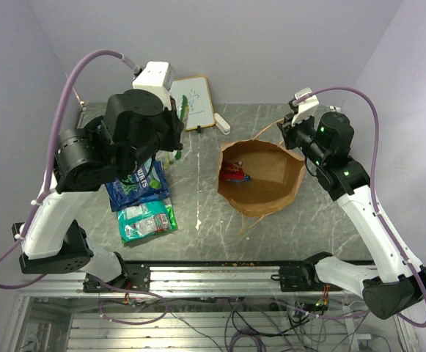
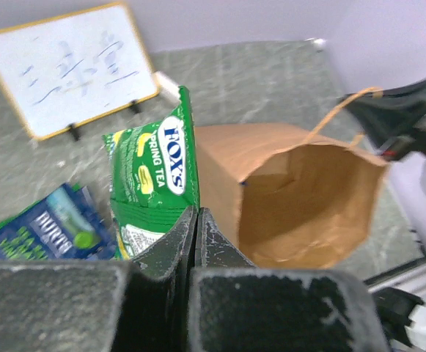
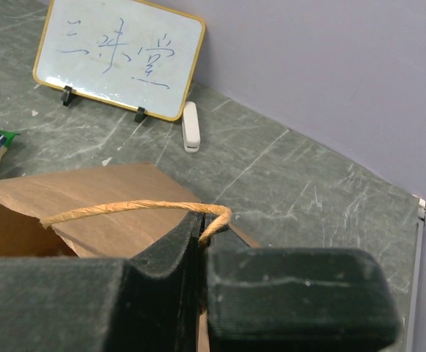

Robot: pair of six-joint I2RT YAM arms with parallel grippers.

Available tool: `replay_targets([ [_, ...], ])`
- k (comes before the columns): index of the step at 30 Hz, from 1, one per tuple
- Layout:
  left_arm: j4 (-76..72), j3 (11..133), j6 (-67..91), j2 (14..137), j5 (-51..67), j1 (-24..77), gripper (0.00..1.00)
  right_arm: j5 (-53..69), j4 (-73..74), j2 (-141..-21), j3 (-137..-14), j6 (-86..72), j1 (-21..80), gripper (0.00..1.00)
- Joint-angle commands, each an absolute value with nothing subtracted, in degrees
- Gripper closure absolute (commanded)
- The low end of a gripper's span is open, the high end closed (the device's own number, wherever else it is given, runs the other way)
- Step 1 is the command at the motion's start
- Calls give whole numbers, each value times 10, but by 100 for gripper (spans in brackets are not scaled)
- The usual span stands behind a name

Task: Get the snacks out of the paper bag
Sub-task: Place the snack at the center of the board.

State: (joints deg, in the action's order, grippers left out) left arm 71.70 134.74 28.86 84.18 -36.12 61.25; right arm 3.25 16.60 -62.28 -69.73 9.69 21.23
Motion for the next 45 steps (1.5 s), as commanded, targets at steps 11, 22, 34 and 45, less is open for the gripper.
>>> replay_targets([
  [11,791,1009,399,753,-372,427,93,41,155,-602,-675,99,214,98],
  [22,834,851,438,678,-383,334,93,50,151,-607,-671,98,214,98],
  [34,803,744,382,654,-366,216,93,54,150,-599,-661,92,214,98],
  [45,711,710,304,673,-297,191,93,53,156,-594,-662,95,214,98],
])
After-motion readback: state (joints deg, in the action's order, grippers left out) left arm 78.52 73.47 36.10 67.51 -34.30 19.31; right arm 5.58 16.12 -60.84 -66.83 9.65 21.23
